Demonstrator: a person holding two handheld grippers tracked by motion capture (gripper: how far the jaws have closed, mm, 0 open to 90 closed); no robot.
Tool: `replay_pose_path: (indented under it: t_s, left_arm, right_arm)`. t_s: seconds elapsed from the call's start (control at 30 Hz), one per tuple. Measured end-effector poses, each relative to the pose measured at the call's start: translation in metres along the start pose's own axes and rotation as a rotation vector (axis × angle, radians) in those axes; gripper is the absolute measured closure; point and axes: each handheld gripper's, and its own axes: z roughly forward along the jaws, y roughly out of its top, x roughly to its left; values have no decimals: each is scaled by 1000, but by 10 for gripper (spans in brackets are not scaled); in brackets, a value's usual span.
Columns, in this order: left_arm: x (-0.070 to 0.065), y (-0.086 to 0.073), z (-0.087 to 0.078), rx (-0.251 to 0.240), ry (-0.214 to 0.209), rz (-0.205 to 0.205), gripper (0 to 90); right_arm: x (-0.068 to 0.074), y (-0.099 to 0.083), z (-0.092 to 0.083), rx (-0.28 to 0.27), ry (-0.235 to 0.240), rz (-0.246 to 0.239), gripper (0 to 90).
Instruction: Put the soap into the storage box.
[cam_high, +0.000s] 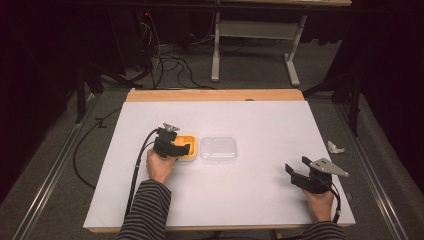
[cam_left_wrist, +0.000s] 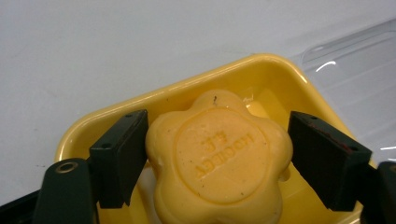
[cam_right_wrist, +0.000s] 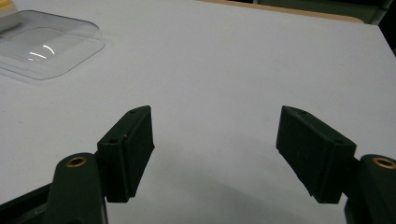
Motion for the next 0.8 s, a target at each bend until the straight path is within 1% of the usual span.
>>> replay_pose_path:
  t_s: [0.1, 0.17, 0.37, 0.67, 0.8]
  left_arm:
    - [0, 1, -6, -16, 8, 11, 210]
    - [1, 1, -11, -39, 11, 10, 198]
    - [3, 2, -25, -91, 3, 6, 194]
    - [5, -1, -47, -149, -4, 18, 194]
    - [5, -2, -59, -184, -7, 19, 194]
  right_arm:
    - [0, 0, 0, 0, 2, 1, 278]
    - [0, 0, 0, 3, 3, 0, 278]
    - [0, 0, 1, 1, 5, 0, 278]
    - [-1, 0, 0, 0, 3, 7, 278]
    - [-1, 0, 0, 1, 5, 8, 278]
